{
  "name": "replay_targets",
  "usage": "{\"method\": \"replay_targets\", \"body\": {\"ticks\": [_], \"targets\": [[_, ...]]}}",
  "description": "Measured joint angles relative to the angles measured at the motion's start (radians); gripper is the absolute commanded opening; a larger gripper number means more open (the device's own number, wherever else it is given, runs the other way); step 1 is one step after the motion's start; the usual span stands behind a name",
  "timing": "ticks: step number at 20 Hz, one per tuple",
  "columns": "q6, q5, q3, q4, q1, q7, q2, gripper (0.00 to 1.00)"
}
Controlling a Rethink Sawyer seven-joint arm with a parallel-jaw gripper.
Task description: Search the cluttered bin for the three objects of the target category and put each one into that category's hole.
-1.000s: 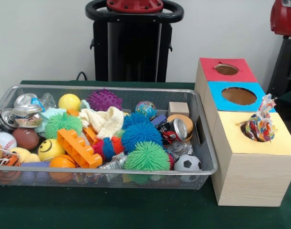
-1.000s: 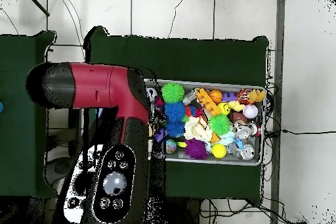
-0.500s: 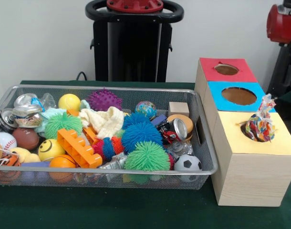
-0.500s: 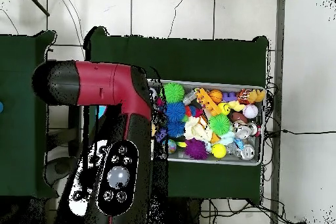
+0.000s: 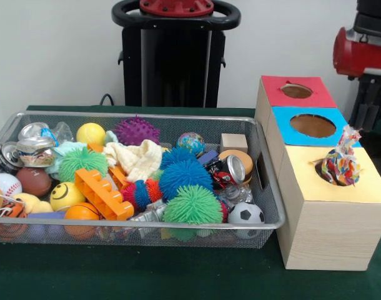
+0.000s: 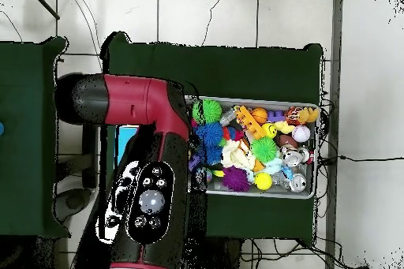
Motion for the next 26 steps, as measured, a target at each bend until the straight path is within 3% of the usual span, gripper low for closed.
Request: {"method": "replay_targets", "body": {"ticks": [14, 26], "targets": [[-0.148, 0.001, 0.018, 0.007, -0.004, 0.000, 0.055, 0.00], [-0.171, 0.002, 0.033, 0.008, -0.001, 0.000, 0.112, 0.00]]}}
